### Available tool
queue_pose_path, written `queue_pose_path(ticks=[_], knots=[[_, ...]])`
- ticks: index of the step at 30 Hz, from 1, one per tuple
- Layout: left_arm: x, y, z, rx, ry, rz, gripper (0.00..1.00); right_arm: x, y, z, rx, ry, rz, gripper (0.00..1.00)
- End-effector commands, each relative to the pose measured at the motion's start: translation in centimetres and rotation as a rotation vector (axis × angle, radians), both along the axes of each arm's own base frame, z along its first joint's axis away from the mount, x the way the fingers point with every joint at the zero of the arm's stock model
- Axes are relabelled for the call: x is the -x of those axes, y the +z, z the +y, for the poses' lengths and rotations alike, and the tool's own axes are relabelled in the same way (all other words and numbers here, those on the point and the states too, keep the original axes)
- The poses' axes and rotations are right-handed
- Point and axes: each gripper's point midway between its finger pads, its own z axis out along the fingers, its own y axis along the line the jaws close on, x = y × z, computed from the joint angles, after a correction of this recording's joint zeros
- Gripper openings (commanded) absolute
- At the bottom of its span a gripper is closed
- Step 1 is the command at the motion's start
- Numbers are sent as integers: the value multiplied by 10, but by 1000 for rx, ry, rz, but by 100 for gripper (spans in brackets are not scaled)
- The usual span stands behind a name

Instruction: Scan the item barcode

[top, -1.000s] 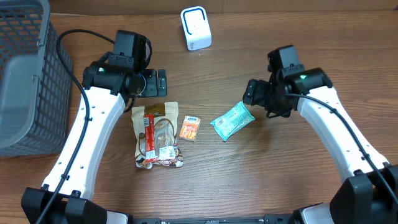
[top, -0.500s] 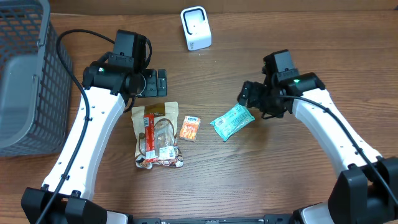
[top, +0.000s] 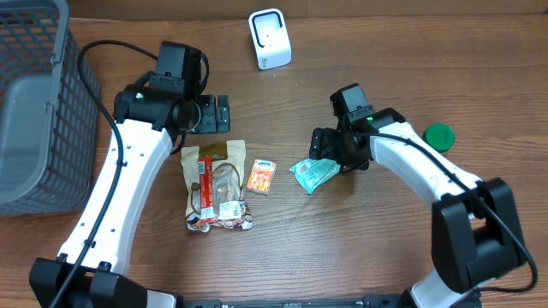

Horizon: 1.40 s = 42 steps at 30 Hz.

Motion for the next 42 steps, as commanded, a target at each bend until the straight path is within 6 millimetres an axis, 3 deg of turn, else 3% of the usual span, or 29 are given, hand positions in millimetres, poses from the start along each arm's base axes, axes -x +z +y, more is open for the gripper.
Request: queue_pose_path(ticks=[1, 8, 13, 16, 21, 26, 28, 33, 39, 40, 42], knots=[[-2, 6, 0, -5, -5, -17, 100, 2, -13, -1, 26, 10, 19, 88], [-2, 6, 0, -5, -5, -17, 100, -3, -12, -4, 34, 2, 8, 82], [-2, 6, 0, -5, -5, -17, 100, -17, 25, 3, -25, -2, -48, 79], [-2, 6, 0, -5, -5, -17, 100, -21, 37, -6, -22, -4, -75, 83], [-2, 6, 0, -5, -5, -17, 100, -25, 32, -27, -5, -60, -56, 83], [-40, 30, -10, 59, 17, -198, 100, -22, 27, -45, 12, -98, -19, 83], [-41, 34, -25, 149, 0, -202, 100, -19, 26, -49, 20, -89, -7, 83], [-23, 29, -73, 400, -84, -88, 100, -17, 26, -54, 28, -76, 3, 82], [2, -18, -116, 410, -114, 108, 100, -17, 26, -55, 28, -77, 1, 82], [5, -25, -123, 402, -130, 129, 91, -18, 26, -55, 28, -78, 1, 82], [11, -44, -139, 366, -161, 173, 42, -18, 26, -56, 28, -77, 1, 82]])
